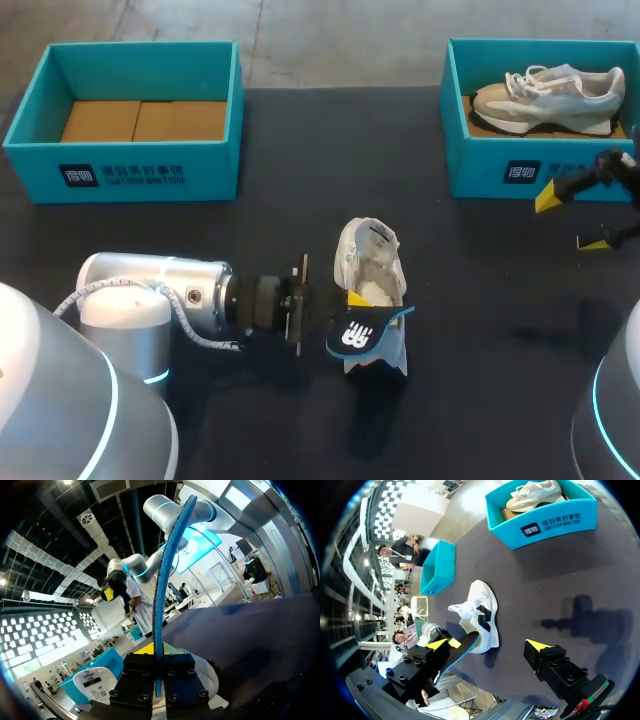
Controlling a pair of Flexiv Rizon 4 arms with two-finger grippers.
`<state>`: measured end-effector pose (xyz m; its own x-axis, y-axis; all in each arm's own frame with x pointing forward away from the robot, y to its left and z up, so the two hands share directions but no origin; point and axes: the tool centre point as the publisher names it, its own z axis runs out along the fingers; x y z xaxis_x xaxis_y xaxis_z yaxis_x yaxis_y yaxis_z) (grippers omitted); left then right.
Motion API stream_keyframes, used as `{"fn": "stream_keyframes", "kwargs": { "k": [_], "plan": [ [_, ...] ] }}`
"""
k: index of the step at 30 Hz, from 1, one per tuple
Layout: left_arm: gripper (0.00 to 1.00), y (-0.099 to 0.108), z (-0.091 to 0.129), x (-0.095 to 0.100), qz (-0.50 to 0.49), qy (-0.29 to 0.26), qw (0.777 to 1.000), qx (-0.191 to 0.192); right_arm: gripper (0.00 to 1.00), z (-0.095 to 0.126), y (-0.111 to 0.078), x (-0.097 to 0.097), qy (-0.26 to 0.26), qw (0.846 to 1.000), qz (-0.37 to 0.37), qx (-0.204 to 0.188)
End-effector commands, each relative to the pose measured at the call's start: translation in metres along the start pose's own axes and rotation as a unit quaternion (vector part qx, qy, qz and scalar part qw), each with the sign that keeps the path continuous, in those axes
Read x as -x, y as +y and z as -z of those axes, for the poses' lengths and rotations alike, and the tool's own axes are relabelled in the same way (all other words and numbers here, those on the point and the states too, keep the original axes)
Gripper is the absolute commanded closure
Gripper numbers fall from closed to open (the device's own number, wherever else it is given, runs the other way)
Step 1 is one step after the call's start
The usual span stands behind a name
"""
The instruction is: Take the shoe out of the shoebox, open the shoe tongue, remove and reinsert the insole, then place the shoe into the shoebox
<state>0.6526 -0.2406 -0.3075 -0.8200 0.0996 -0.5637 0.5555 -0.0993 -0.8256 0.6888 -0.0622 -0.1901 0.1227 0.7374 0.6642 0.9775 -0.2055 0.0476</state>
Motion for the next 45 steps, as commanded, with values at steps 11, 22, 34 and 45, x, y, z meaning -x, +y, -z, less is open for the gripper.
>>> {"fn": "stream_keyframes", "kwargs": {
  "k": [11, 22, 34, 45],
  "plan": [
    [1.00, 0.018, 0.005, -0.003, -0.003, 0.001, 1.000, 0.022, 0.00, 0.000, -0.001, 0.000, -0.002, 1.000, -0.001, 0.000],
    [1.00, 0.032, 0.009, 0.001, -0.010, 0.003, 0.999, 0.040, 0.00, 0.000, -0.001, 0.000, -0.002, 1.000, -0.001, 0.000],
    [1.00, 0.042, 0.010, 0.005, -0.016, 0.000, 0.998, 0.058, 0.00, 0.000, -0.001, 0.000, -0.002, 1.000, -0.001, 0.000],
    [1.00, 0.052, 0.007, 0.001, -0.039, 0.005, 0.995, 0.088, 0.00, 0.000, -0.001, 0.000, -0.002, 1.000, -0.001, 0.000]
  ]
}}
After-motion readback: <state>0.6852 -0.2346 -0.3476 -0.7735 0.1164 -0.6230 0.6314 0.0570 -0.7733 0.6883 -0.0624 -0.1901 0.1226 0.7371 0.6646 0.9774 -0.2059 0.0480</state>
